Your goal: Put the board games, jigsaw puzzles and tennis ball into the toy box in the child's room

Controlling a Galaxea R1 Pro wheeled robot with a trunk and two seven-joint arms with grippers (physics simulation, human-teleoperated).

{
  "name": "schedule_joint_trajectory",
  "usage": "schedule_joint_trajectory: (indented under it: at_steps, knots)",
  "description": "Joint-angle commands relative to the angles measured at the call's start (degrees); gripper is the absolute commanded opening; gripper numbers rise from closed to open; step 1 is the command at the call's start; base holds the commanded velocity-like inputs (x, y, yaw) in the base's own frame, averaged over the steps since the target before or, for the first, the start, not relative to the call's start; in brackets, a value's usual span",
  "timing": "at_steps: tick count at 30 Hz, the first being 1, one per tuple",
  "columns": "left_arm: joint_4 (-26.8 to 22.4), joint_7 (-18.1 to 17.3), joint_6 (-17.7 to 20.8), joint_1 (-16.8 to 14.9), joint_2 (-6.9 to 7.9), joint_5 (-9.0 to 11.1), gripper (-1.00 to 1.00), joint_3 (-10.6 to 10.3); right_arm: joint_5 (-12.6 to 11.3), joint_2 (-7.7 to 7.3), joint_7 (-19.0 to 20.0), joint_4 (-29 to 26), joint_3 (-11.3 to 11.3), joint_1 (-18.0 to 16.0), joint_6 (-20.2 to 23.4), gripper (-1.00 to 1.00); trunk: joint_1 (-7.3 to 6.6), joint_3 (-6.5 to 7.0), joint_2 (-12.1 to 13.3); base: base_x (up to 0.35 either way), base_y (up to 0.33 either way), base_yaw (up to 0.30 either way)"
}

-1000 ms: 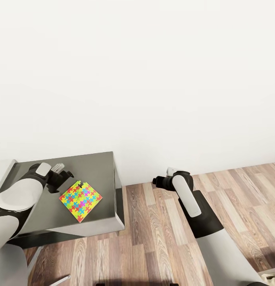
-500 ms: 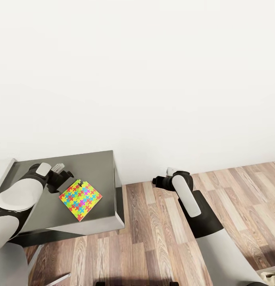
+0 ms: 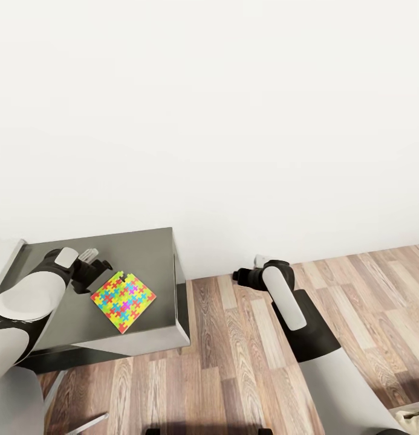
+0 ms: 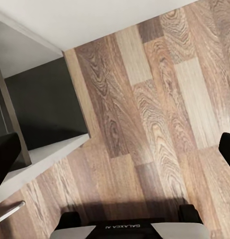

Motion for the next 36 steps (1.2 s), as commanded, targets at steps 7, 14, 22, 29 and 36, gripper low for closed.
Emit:
schedule_joint_trajectory:
  at_steps: [7,14,22,29,36]
  knots:
    - [0.0,-0.1,0.2,-0.1,-0.02,-0.6,1.0,0.5,-0.5,-0.08,-0.6,-0.1,0.0,-0.1,0.2,1.0,0.03,-0.09,-0.1,-0.009,0.0,0.0]
    - [0.0,-0.1,0.2,-0.1,-0.02,-0.6,1.0,0.5,-0.6,-0.07,-0.6,-0.1,0.0,-0.1,0.2,1.0,0.03,-0.09,-0.1,-0.041,0.0,0.0]
    - [0.0,-0.1,0.2,-0.1,-0.02,-0.6,1.0,0.5,-0.6,-0.06,-0.6,0.0,0.0,-0.1,0.2,1.0,0.03,-0.09,-0.1,-0.008,-0.004,0.0]
    - [0.0,-0.1,0.2,-0.1,-0.08,-0.6,1.0,0.5,-0.6,-0.06,-0.7,-0.1,0.1,-0.1,0.2,1.0,0.03,-0.09,-0.1,-0.001,-0.124,0.0]
    - [0.0,-0.1,0.2,-0.1,-0.11,-0.6,1.0,0.5,-0.5,-0.02,-0.7,-0.1,0.1,-0.1,0.2,1.0,0.03,-0.09,-0.1,0.0,-0.044,0.0]
